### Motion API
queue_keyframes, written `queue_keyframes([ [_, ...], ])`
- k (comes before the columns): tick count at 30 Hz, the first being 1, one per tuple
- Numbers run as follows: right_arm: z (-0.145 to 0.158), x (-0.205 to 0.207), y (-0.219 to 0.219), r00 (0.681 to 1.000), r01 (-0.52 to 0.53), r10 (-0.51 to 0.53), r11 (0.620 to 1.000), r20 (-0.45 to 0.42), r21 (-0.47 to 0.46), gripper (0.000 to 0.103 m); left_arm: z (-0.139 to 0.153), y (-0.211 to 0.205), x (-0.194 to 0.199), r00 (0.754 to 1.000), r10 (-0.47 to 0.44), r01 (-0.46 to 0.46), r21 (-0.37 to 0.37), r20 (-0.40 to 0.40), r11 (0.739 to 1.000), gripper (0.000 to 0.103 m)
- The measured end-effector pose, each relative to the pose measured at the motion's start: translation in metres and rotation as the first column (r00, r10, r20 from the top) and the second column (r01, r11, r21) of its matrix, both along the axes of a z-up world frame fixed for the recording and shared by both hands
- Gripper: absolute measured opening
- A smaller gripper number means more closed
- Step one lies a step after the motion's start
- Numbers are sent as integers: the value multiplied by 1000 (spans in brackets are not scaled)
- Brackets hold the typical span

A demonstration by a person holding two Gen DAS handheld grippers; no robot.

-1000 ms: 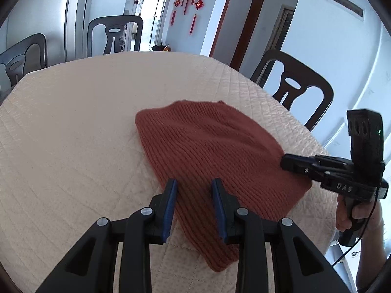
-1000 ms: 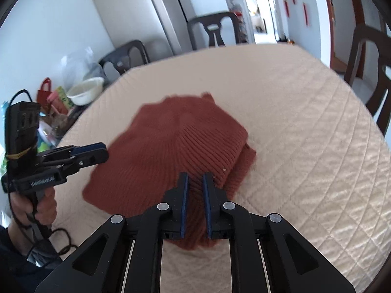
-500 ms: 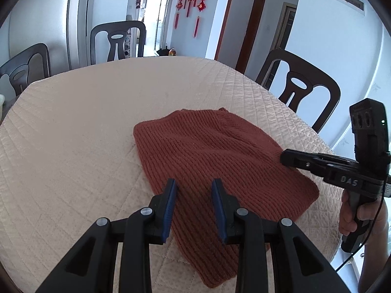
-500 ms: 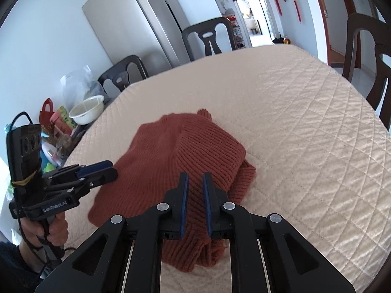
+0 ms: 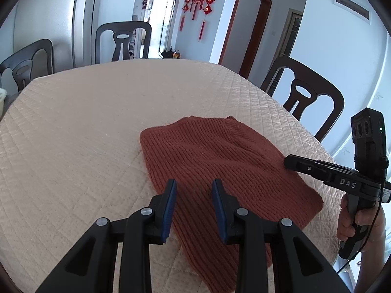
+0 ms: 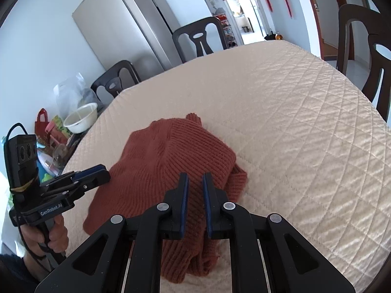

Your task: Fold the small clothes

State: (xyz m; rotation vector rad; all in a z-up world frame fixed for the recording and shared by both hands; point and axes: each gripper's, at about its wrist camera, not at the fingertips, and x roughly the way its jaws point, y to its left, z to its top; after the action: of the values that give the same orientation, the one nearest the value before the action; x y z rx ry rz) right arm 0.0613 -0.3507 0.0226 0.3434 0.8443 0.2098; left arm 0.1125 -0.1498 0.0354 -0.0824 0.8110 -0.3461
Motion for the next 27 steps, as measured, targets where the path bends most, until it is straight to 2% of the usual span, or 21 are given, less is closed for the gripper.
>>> queue_keyframes([
  [3,-2,3,-6,1000,15,-14,999,-4,34,12,-3,1,4,1000,1,-1,-14,-16,1000,33],
  [6,5,-2,-12,999,48,-48,999,7,12,12,2,8,-1,1000,4,-4,-29,0,1000,33],
  [8,6,-6,-20,998,58,-58,997,8,45,13,3,18,-2,1000,22,-22,-48,-9,999,33],
  [10,3,-11,-28,998,65,-65,992,-3,111,27,1,27,-3,999,36,-38,-79,-26,996,33],
  [11,2,-12,-30,998,70,-69,989,-9,128,40,-1,31,-4,998,42,-45,-96,-37,994,33],
  [12,-2,-13,-32,997,76,-74,986,-20,151,47,-4,34,-4,998,44,-49,-112,-48,993,35],
  [16,-19,-12,-35,995,67,-50,972,-81,224,47,-13,40,-8,996,39,-53,-181,-84,982,41],
  [20,-21,-8,-38,995,75,-57,960,-76,271,48,-17,41,-3,994,35,-58,-227,-106,972,43],
  [24,-20,0,-36,996,72,-53,961,-76,267,48,-21,34,7,993,0,-30,-251,-117,968,44],
  [27,-20,0,-34,996,56,-34,956,-81,288,48,-25,26,5,993,-2,-27,-236,-120,971,50],
])
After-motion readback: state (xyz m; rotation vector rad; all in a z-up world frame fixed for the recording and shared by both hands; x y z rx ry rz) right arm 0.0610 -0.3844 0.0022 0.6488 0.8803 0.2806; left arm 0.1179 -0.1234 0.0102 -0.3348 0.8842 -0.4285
